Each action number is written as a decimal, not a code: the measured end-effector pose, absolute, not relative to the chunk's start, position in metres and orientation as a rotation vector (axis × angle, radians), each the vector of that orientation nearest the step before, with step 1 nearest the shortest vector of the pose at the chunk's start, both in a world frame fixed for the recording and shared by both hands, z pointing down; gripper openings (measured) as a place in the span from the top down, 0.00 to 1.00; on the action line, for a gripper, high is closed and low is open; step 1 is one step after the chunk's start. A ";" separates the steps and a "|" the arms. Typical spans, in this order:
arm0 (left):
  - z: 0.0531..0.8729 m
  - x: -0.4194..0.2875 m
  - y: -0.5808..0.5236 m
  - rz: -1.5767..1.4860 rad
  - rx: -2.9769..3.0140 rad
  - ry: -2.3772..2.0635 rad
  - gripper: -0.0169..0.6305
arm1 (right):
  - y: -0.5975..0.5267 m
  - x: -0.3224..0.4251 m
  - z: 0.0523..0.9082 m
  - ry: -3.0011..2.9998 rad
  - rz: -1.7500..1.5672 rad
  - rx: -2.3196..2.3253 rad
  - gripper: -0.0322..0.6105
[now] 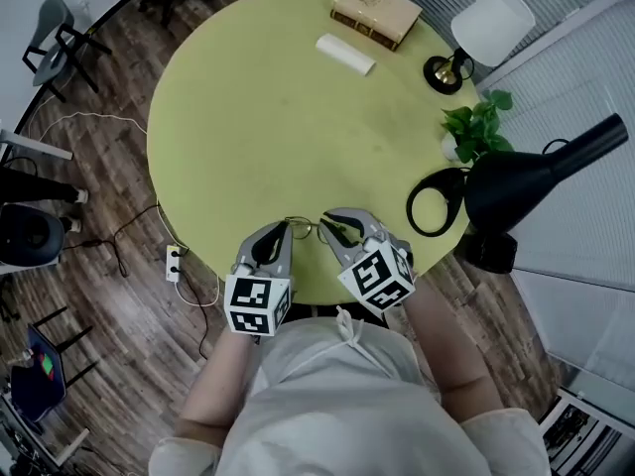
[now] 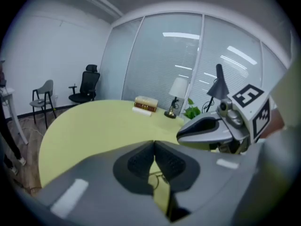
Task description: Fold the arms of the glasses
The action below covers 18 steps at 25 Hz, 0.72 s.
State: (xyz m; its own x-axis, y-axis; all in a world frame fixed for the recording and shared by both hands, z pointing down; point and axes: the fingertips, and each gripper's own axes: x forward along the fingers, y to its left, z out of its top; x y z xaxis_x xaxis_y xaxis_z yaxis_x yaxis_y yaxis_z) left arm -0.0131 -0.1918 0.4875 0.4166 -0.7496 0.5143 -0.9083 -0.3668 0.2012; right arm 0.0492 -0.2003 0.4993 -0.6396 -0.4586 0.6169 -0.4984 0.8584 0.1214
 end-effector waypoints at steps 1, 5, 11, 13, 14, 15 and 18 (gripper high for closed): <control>0.471 -0.012 -0.195 0.457 2.268 -1.427 0.96 | -0.202 0.055 0.484 -2.391 0.087 0.771 0.91; 0.404 -0.004 -0.199 0.383 2.439 -1.485 0.96 | -0.201 0.077 0.428 -2.461 0.170 1.062 0.95; 0.311 -0.007 -0.190 0.166 2.593 -1.509 0.96 | -0.186 0.092 0.359 -2.499 0.161 1.334 0.95; 0.296 -0.008 -0.186 0.137 2.623 -1.488 0.96 | -0.182 0.099 0.345 -2.490 0.150 1.421 0.95; 0.291 -0.008 -0.184 0.125 2.636 -1.476 0.96 | -0.181 0.101 0.340 -2.487 0.150 1.461 0.95; 0.288 -0.009 -0.183 0.118 2.648 -1.467 0.96 | -0.180 0.103 0.337 -2.483 0.148 1.494 0.95; 0.284 -0.011 -0.177 0.120 2.673 -1.455 0.96 | -0.174 0.104 0.330 -2.468 0.122 1.557 0.95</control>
